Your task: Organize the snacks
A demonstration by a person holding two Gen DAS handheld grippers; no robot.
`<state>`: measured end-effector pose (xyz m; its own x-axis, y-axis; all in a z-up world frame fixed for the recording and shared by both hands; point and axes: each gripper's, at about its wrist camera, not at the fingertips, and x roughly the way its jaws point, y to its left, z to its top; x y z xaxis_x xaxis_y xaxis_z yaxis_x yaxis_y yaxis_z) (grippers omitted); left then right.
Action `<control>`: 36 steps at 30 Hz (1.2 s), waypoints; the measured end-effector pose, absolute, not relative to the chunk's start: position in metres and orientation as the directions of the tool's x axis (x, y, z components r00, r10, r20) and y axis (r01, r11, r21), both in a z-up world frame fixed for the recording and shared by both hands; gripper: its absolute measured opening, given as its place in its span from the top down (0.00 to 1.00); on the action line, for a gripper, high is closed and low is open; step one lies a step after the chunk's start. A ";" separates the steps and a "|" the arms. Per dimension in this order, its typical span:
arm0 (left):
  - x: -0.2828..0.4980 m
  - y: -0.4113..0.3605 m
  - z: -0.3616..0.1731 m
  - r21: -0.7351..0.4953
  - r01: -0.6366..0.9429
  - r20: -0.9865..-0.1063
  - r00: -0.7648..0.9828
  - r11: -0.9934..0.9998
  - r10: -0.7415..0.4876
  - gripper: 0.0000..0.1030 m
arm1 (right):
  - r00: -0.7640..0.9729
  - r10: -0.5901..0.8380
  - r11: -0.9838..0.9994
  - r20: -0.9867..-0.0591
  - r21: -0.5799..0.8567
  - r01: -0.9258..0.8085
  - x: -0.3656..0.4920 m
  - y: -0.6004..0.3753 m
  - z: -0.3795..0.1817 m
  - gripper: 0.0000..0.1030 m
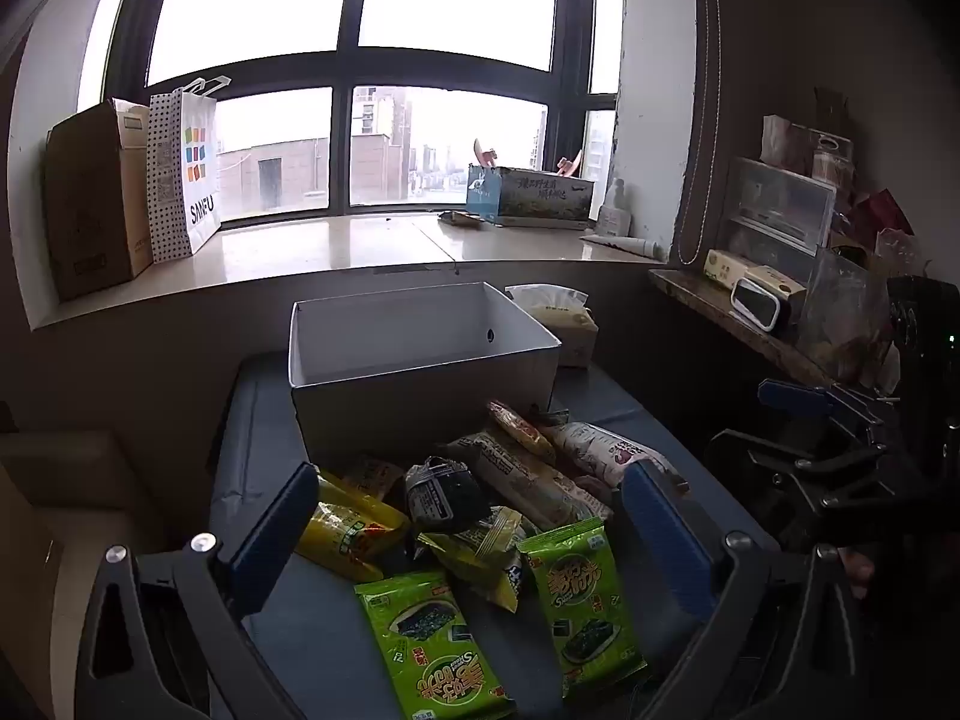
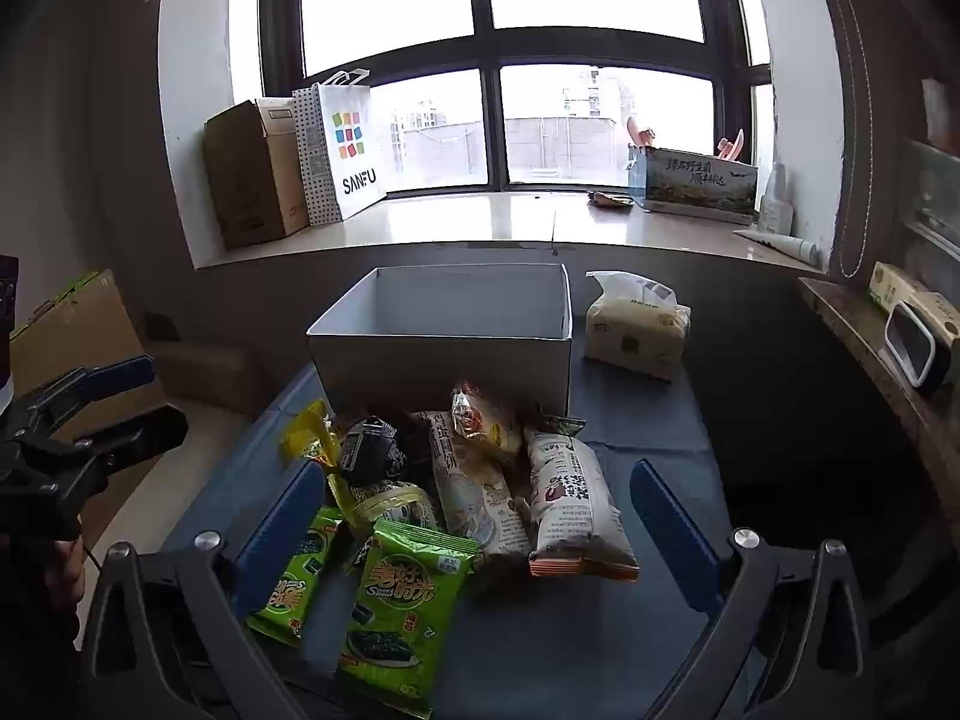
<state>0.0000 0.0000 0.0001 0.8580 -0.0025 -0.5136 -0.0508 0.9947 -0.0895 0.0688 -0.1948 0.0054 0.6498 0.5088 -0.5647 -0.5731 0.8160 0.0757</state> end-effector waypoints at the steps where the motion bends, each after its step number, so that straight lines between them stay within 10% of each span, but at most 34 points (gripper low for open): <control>1: 0.000 0.000 0.000 -0.088 -0.052 -0.519 0.855 0.995 -0.001 0.00 | 0.645 0.512 0.815 -0.567 0.084 -0.574 0.069 -0.196 0.005 0.00; 36: 0.000 -0.002 -0.002 -0.087 -0.041 -0.520 0.854 0.995 -0.010 0.00 | 0.640 0.511 0.812 -0.574 0.077 -0.579 0.068 -0.194 0.003 0.00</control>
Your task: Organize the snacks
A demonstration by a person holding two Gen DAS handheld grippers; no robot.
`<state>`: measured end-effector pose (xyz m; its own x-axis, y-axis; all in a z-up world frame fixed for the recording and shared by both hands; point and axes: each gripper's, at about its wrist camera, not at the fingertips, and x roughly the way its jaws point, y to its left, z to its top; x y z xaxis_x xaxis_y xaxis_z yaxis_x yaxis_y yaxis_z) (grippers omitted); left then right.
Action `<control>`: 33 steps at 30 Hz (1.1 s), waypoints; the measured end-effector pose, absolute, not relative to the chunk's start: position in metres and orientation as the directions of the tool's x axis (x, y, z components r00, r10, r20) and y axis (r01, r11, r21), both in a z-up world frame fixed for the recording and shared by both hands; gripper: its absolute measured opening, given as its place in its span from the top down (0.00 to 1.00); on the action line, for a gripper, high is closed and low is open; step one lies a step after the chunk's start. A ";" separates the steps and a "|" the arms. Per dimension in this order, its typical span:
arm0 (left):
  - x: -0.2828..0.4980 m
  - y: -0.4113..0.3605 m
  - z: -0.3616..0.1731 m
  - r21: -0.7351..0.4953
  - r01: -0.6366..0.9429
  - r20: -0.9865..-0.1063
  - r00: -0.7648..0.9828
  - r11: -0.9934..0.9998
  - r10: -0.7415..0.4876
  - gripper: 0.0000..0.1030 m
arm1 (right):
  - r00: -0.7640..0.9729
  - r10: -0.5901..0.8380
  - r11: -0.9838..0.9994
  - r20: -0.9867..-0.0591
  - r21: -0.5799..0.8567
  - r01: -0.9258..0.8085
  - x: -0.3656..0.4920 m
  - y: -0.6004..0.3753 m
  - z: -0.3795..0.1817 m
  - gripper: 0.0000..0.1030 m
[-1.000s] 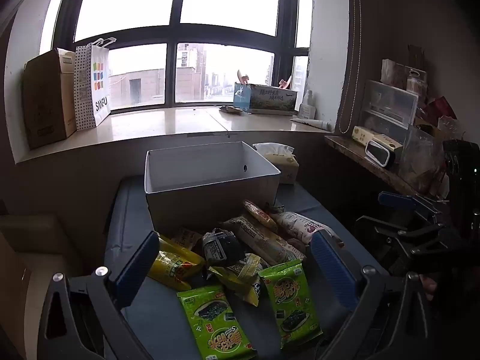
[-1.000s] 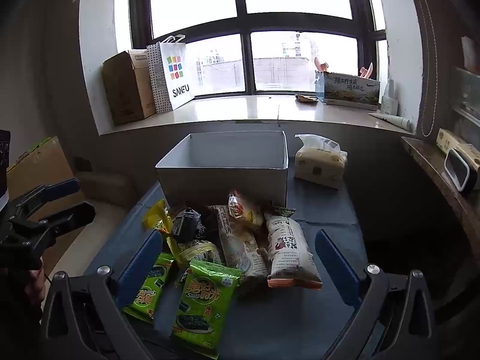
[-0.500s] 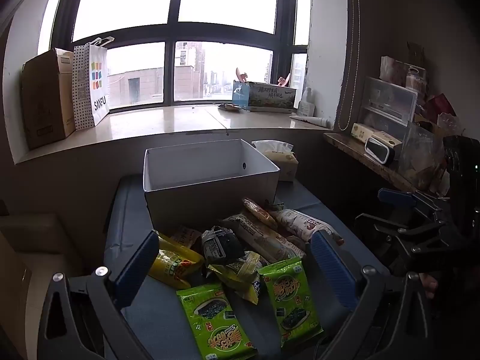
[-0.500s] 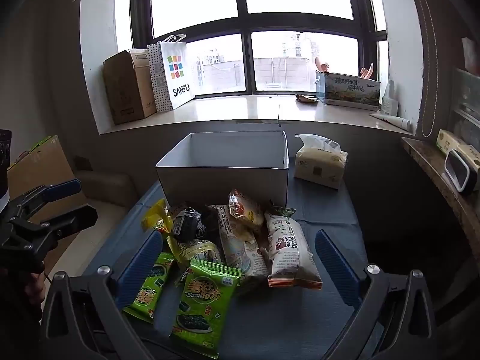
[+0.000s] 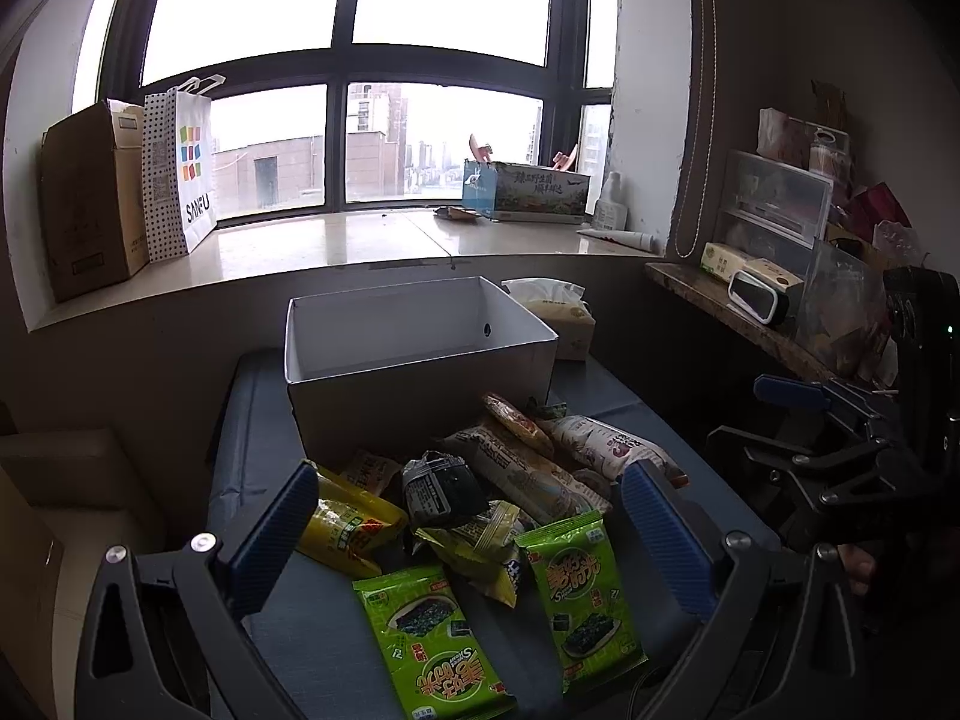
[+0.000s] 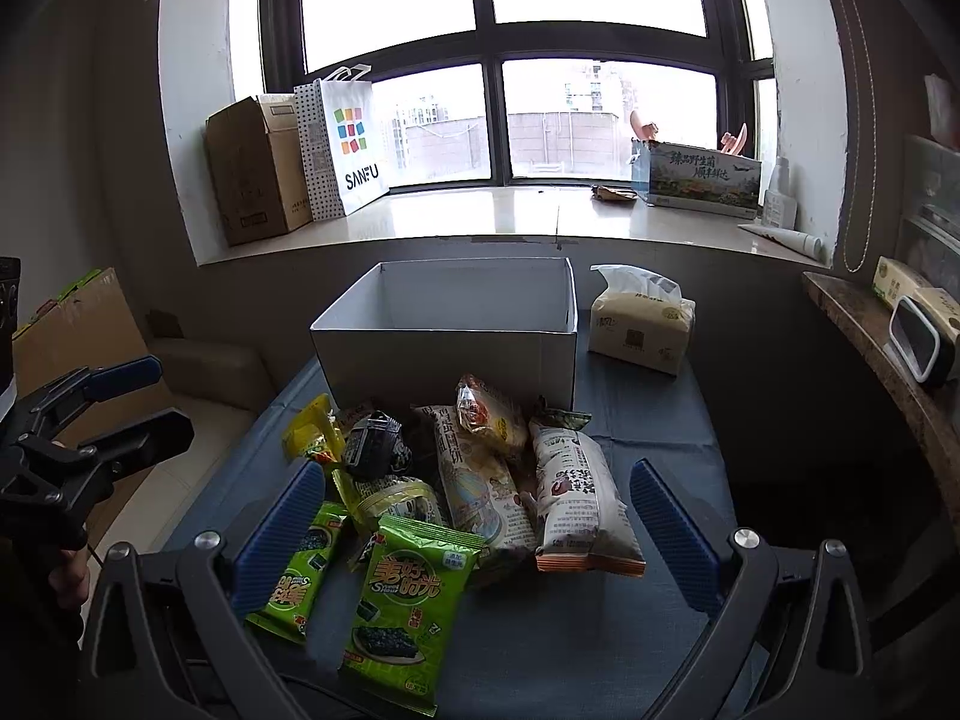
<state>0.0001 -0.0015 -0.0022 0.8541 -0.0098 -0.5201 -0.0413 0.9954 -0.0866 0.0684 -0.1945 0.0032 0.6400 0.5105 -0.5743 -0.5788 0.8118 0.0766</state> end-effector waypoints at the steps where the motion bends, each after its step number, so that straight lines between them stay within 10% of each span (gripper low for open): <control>1: 0.000 -0.002 -0.002 -0.087 -0.040 -0.521 0.853 0.995 -0.011 0.00 | 0.640 0.511 0.811 -0.574 0.077 -0.580 0.069 -0.195 0.003 0.00; 33: -0.001 0.000 0.000 -0.087 -0.044 -0.525 0.851 0.995 -0.008 0.00 | 0.635 0.510 0.810 -0.580 0.075 -0.582 0.068 -0.193 0.000 0.00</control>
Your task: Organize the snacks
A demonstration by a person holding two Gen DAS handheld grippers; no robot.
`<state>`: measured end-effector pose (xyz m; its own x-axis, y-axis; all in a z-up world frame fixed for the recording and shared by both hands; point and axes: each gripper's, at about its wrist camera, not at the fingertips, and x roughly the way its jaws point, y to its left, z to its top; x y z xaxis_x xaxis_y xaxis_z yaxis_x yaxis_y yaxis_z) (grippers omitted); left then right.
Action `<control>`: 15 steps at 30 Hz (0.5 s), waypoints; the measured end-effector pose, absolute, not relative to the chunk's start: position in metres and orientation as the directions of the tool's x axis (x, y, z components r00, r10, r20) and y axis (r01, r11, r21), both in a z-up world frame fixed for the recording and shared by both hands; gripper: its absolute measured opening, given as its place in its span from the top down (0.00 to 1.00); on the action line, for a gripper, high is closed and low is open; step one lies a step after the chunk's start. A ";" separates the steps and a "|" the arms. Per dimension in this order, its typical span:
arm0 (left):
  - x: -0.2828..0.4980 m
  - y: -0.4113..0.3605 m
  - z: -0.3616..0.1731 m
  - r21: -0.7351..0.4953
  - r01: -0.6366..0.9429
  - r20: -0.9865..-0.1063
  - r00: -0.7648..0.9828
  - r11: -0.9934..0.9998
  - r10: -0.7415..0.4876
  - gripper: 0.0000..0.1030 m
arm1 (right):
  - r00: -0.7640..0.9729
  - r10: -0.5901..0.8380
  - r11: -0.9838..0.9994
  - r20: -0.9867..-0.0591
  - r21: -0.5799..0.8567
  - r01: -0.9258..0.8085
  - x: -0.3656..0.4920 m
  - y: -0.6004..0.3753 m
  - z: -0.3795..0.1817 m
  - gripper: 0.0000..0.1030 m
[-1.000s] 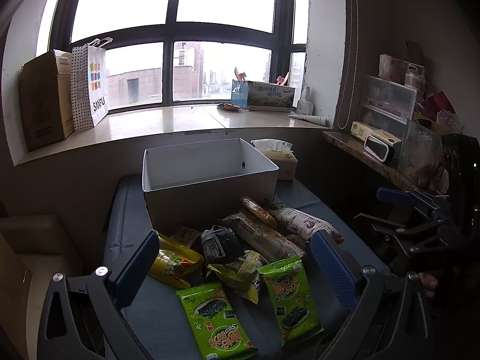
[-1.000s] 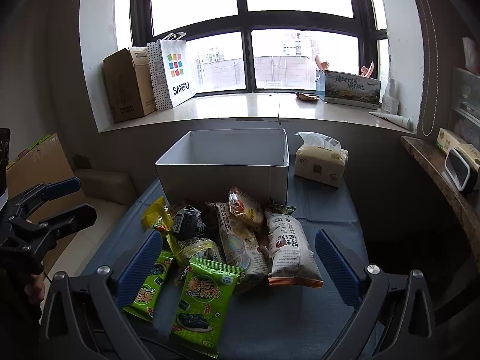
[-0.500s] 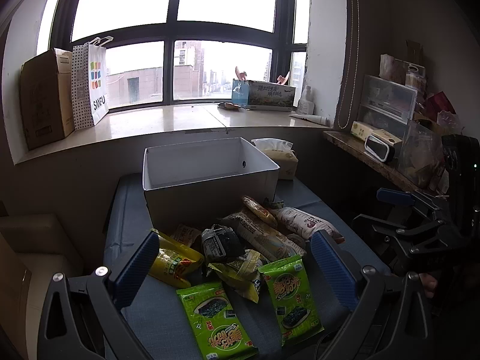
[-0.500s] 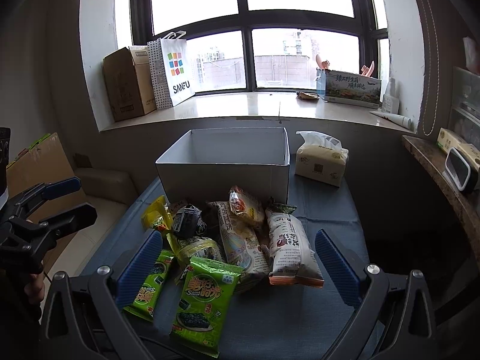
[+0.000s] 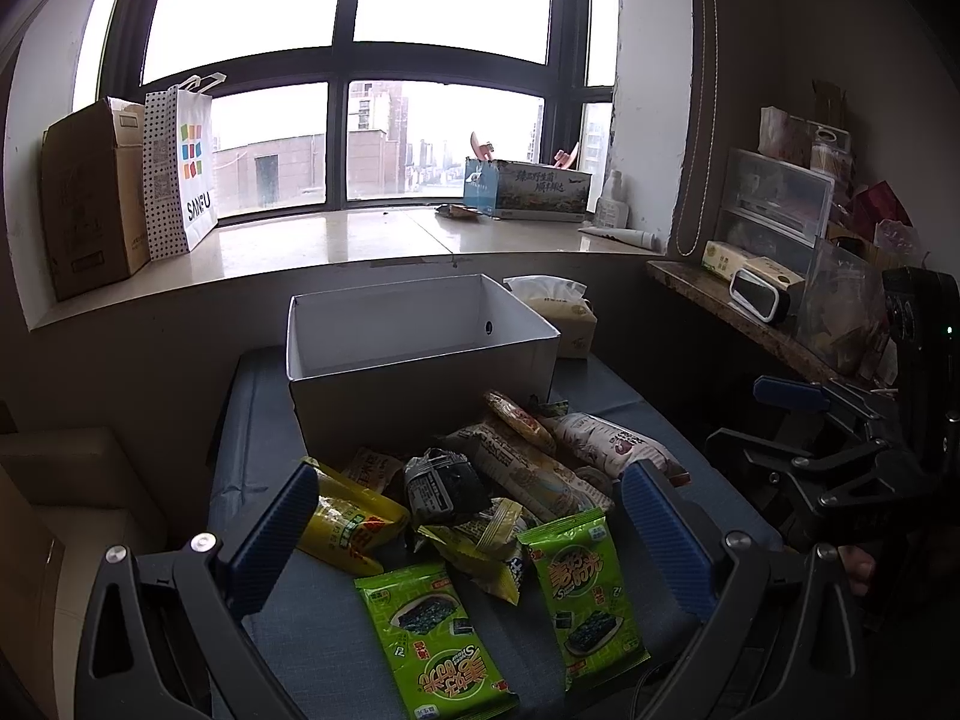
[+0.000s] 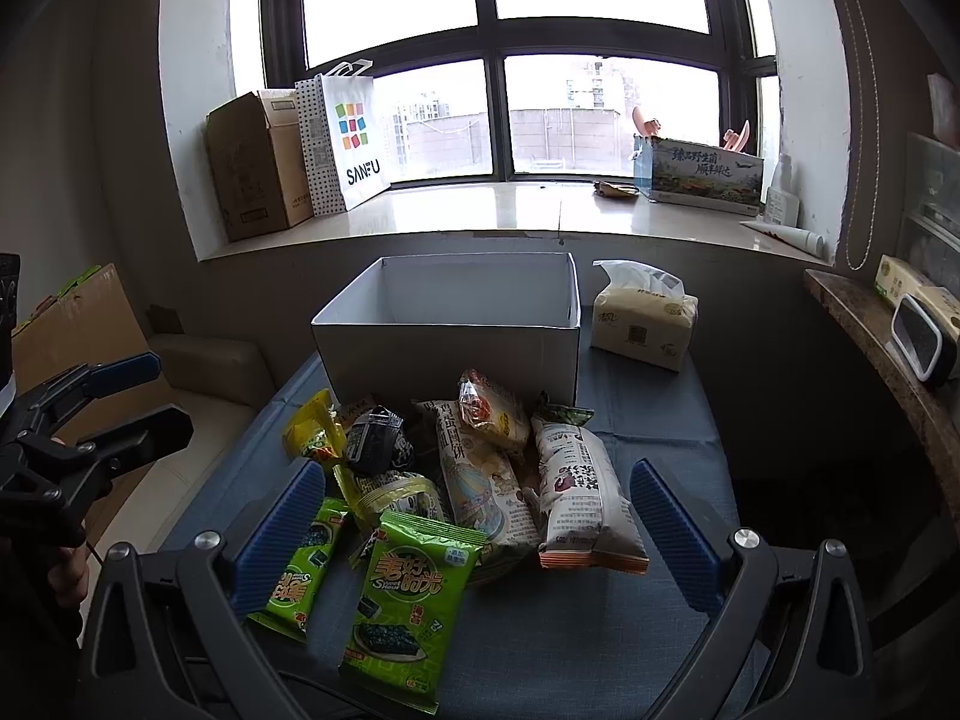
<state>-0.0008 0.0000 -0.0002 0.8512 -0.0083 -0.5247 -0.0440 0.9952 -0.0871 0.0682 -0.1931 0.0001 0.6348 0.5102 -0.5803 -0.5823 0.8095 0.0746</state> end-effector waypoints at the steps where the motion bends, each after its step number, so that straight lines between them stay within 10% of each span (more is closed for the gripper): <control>1: -0.001 0.000 0.000 -0.087 -0.045 -0.524 0.851 0.995 -0.008 0.00 | 0.635 0.510 0.809 -0.580 0.074 -0.583 0.068 -0.193 0.000 0.00; 15: 0.000 0.000 0.000 -0.086 -0.045 -0.533 0.846 0.995 -0.008 0.00 | 0.624 0.509 0.807 -0.593 0.077 -0.585 0.070 -0.191 -0.001 0.00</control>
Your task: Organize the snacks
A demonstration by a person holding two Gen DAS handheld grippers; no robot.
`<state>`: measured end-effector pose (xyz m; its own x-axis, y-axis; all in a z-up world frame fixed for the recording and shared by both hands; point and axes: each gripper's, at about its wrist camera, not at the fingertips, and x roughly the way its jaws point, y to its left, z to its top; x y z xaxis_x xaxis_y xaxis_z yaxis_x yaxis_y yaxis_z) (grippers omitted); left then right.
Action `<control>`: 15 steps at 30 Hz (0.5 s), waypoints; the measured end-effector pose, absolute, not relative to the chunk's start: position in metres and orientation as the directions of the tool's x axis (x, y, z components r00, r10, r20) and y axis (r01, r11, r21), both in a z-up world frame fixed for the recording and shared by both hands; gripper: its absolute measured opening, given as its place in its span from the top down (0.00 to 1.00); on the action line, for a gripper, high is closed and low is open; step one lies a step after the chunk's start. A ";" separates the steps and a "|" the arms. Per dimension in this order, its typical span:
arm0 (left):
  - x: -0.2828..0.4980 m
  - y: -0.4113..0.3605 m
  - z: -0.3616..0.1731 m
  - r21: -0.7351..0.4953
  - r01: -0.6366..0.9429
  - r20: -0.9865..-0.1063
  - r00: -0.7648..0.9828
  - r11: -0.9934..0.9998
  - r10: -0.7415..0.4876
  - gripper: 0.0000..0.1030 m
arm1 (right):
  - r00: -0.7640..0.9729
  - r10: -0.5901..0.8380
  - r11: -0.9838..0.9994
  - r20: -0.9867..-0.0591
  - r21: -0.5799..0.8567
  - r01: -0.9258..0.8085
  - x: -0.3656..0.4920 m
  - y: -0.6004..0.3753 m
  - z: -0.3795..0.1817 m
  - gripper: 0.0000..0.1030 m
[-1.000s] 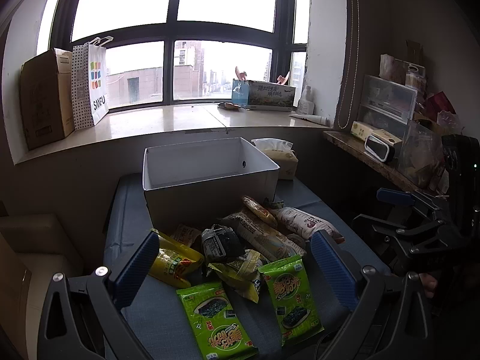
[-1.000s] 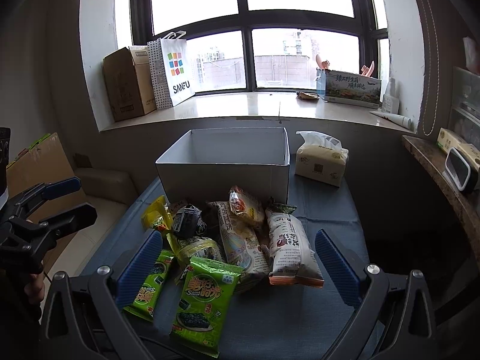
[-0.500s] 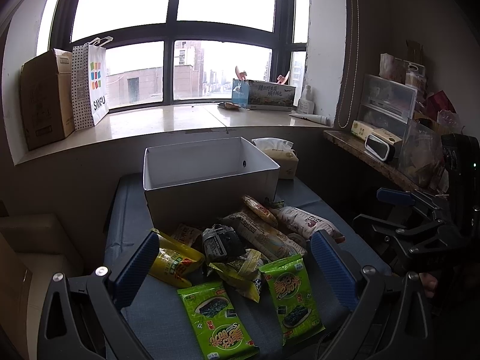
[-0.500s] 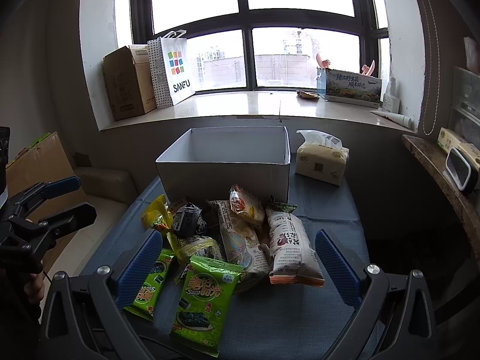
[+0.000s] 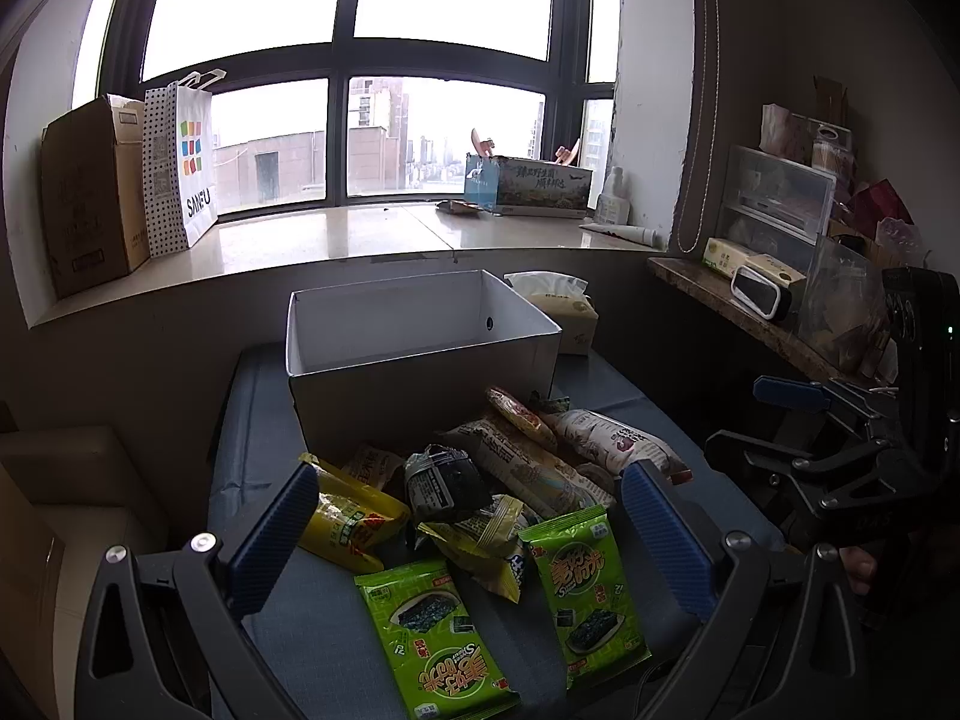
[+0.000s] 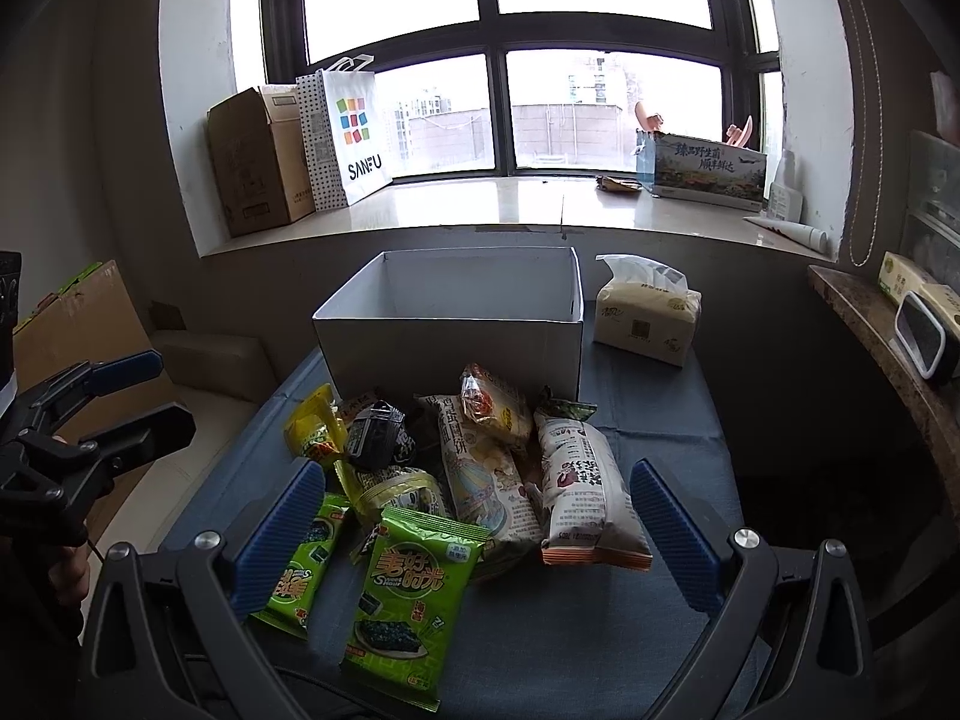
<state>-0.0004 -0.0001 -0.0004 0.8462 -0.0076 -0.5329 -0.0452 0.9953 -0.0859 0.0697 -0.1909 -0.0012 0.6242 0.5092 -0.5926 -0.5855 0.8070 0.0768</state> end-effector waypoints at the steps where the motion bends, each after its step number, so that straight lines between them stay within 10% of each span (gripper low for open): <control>1: 0.000 0.000 0.000 -0.086 -0.044 -0.533 0.846 0.995 -0.008 0.00 | 0.624 0.509 0.807 -0.593 0.077 -0.586 0.070 -0.191 -0.001 0.00; 15: 0.001 0.004 -0.007 -0.103 -0.049 -0.550 0.835 0.993 -0.016 0.00 | 0.567 0.513 0.792 -0.644 0.101 -0.601 0.096 -0.193 -0.023 0.00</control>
<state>0.0008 0.0039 -0.0068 0.8348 -0.0156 -0.5504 -0.0494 0.9934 -0.1031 0.0956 -0.1926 -0.0232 0.5674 0.5128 -0.6442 -0.6014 0.7925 0.1011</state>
